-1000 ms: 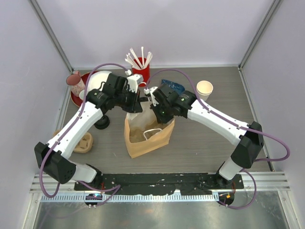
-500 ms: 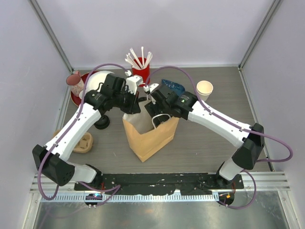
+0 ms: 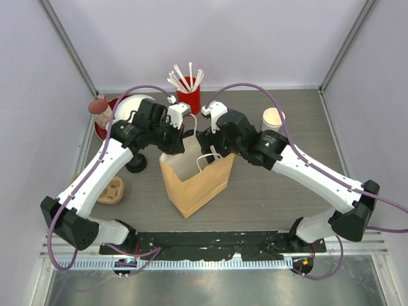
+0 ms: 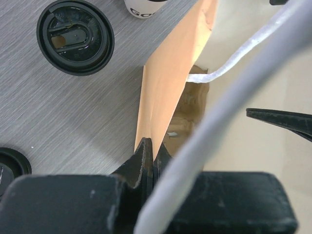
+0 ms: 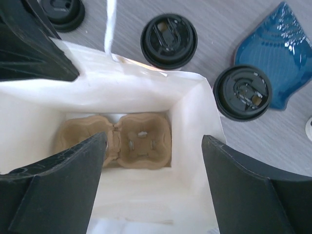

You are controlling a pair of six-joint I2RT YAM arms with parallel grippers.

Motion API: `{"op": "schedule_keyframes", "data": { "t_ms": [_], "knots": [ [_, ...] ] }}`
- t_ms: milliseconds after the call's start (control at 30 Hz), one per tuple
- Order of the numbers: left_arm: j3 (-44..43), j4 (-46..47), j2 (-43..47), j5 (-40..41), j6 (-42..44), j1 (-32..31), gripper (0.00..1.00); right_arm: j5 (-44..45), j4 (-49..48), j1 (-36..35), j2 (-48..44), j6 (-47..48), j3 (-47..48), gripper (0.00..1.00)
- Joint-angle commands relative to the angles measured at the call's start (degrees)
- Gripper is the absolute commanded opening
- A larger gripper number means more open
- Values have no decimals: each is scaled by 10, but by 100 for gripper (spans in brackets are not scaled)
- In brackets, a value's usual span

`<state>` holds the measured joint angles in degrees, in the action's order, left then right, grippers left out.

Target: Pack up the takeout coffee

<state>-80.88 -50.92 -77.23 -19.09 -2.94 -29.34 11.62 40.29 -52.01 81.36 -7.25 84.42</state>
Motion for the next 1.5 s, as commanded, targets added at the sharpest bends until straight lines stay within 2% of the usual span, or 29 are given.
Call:
{"op": "schedule_keyframes", "data": {
  "t_ms": [0,200,567,833,1033,1200,1467],
  "knots": [
    [-27,-28,9,7,14,-12,0,-12,-86,-3,-34,23,-13,84],
    [-33,-30,6,12,16,-15,0,-12,-102,-5,-54,29,-14,84],
    [-38,-38,4,12,26,-23,0,-131,-132,-7,-73,32,-21,85],
    [-36,-38,3,12,27,-25,0,-145,-135,-9,-74,15,-13,82],
    [-38,-46,-4,10,53,-26,0,-72,-86,-9,-47,-4,29,81],
    [-38,-52,-11,7,62,-30,0,-58,-65,-4,-35,-16,66,83],
    [-57,-75,-11,12,77,-30,0,-156,-72,48,-47,-40,163,85]
  ]
}}
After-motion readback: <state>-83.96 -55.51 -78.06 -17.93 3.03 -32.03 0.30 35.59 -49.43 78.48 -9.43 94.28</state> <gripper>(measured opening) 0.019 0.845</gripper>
